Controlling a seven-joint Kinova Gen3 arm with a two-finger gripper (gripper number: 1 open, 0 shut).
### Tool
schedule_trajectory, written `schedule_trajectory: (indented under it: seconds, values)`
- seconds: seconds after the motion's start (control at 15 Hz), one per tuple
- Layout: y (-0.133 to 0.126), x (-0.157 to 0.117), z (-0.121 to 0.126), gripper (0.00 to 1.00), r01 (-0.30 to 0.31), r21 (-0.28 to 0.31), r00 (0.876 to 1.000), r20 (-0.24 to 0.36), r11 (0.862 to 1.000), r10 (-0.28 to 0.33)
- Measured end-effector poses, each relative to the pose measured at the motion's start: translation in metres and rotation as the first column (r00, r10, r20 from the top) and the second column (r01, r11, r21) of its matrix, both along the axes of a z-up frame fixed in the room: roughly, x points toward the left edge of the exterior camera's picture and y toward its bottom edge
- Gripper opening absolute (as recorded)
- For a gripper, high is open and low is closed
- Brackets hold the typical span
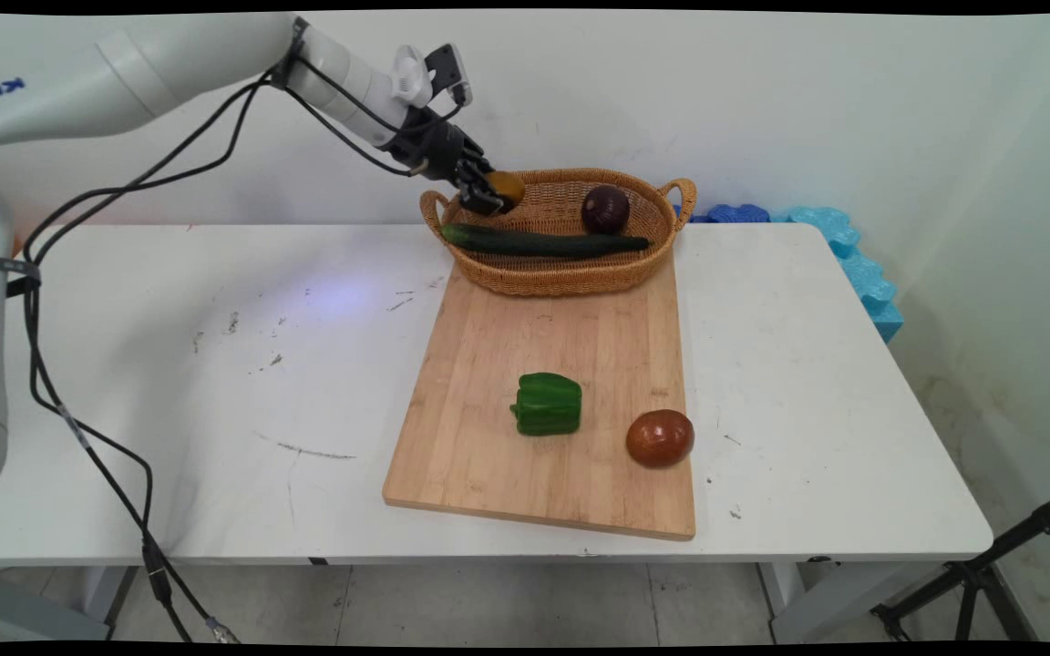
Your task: Place the picked object in the vegetable basket
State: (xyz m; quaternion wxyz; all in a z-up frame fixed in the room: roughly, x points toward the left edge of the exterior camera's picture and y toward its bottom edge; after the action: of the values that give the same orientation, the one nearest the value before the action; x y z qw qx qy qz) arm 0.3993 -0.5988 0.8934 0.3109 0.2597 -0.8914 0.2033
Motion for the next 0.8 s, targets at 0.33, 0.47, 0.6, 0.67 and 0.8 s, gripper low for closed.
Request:
schedule_trajectory:
  seconds: [0.33, 0.47, 0.6, 0.67, 0.8]
  values:
    - [-0.022, 0.002, -0.013, 0.0, -0.033, -0.022, 0.999, 0.007, 0.999, 0.033]
    - [-0.03, 0.004, -0.019, 0.0, -0.047, -0.029, 0.999, 0.009, 0.998, 0.047]
    - [-0.037, 0.005, -0.024, 0.0, -0.057, -0.034, 0.998, 0.01, 0.998, 0.057]
    - [-0.039, 0.005, -0.026, 1.0, -0.061, -0.036, 0.998, 0.01, 0.997, 0.061]
    - [-0.043, 0.005, -0.029, 1.0, -0.066, -0.039, 0.998, 0.011, 0.997, 0.067]
